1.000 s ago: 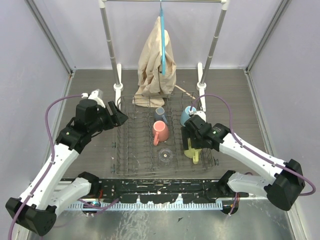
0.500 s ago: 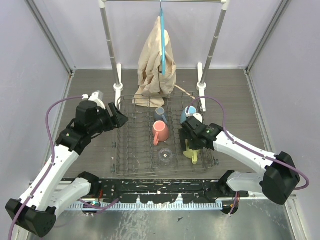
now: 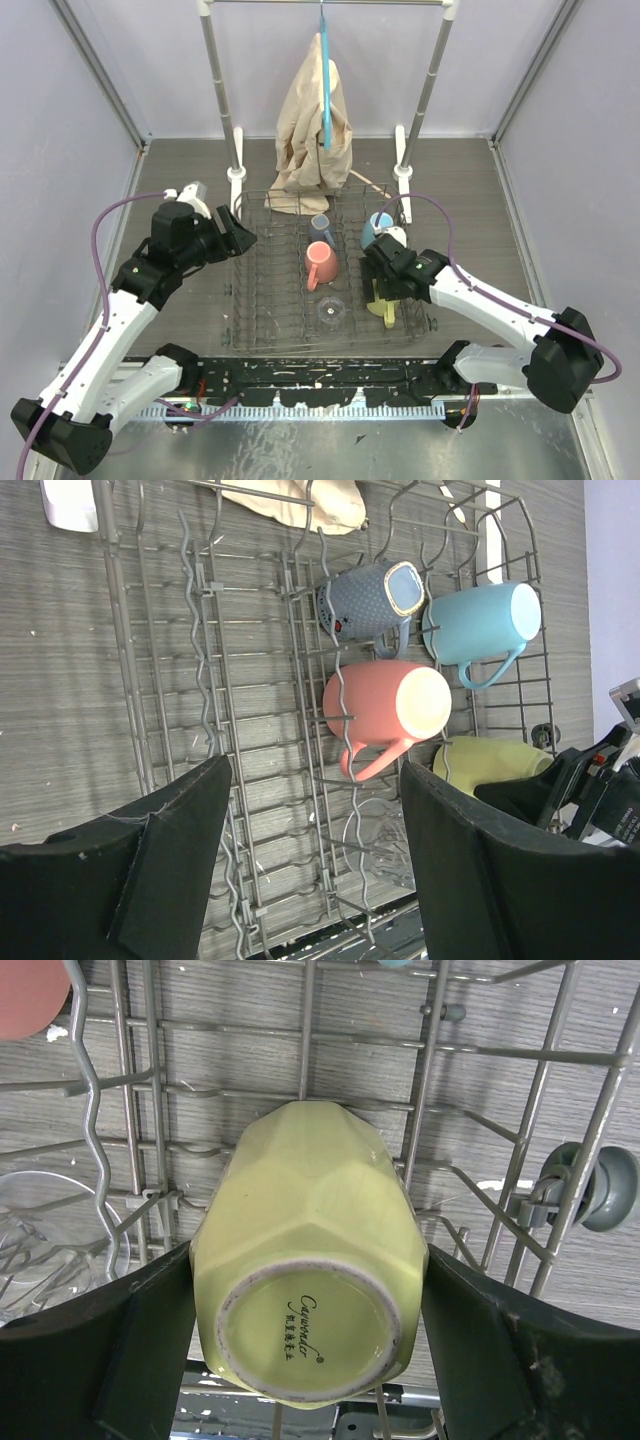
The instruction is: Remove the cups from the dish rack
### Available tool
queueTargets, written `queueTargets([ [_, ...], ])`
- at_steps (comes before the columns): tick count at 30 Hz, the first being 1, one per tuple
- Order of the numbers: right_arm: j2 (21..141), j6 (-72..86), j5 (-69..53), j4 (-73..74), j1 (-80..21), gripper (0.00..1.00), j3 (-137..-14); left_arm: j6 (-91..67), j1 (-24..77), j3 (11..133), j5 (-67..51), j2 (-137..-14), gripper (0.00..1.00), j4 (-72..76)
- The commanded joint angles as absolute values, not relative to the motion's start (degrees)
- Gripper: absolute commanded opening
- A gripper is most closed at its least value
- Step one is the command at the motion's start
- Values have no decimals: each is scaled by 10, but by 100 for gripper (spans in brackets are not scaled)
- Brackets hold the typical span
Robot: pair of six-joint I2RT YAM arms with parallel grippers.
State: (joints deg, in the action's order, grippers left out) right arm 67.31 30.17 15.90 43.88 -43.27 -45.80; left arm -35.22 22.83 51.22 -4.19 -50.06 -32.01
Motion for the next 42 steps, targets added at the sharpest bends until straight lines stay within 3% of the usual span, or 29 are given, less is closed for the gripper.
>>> queueTargets([
  [1,628,312,157,430,-434,1,-486,-350,230,517,-44,-491,75,-318],
  [16,539,287,133,475,-434,1,-662,-374,230,525,-77,-492,76,-310],
  [30,433,336,-55,90,-434,0,-527,-525,230,402,-257,-424,77,-33],
  [42,489,452,-172,-177,-433,0,-470,-627,234,316,-347,-379,79,222],
])
